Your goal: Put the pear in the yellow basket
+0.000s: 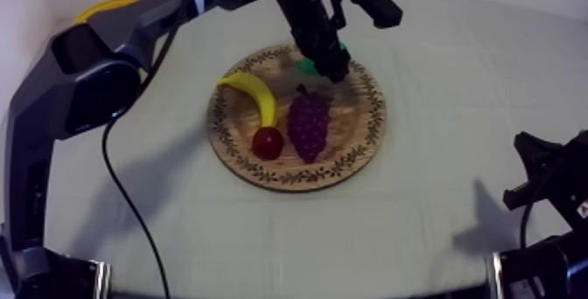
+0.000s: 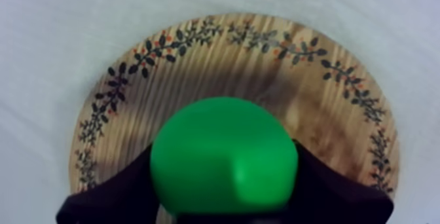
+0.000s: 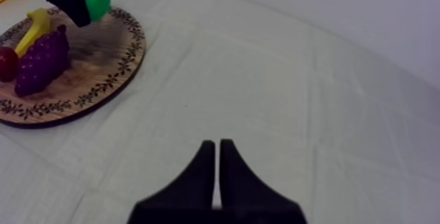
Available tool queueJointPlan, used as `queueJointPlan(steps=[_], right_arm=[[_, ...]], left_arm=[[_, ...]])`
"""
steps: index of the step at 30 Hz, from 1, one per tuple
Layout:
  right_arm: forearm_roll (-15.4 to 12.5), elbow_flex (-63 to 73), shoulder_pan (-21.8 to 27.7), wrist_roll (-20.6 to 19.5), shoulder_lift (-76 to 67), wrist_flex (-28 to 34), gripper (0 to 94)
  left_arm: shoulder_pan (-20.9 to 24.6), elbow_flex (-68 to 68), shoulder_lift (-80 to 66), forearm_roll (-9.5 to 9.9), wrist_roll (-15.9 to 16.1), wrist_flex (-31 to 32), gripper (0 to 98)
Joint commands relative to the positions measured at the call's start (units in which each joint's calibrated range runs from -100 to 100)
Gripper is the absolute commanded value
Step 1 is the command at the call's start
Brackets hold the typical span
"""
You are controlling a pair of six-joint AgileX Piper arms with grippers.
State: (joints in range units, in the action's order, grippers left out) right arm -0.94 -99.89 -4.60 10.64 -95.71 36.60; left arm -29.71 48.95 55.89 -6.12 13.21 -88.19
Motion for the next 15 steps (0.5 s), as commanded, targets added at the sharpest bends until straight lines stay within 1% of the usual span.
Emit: queueJointPlan(steps=[1, 9, 15], right_arm=[[0.0, 0.0, 0.0, 0.0, 0.0, 0.0, 0.4], [0.0, 0.0, 0.0, 0.0, 0.0, 0.0, 0.4], [0.0, 0.0, 0.0, 0.0, 0.0, 0.0, 0.4]], left_arm=[[-0.2, -3.8, -6.3, 0.35, -0.3, 0.3, 46.4], [-1.1, -13.5, -21.4, 2.94, -2.3, 0.7, 46.0], [0.7, -21.1, -28.2, 3.95, -2.8, 0.6, 46.2]])
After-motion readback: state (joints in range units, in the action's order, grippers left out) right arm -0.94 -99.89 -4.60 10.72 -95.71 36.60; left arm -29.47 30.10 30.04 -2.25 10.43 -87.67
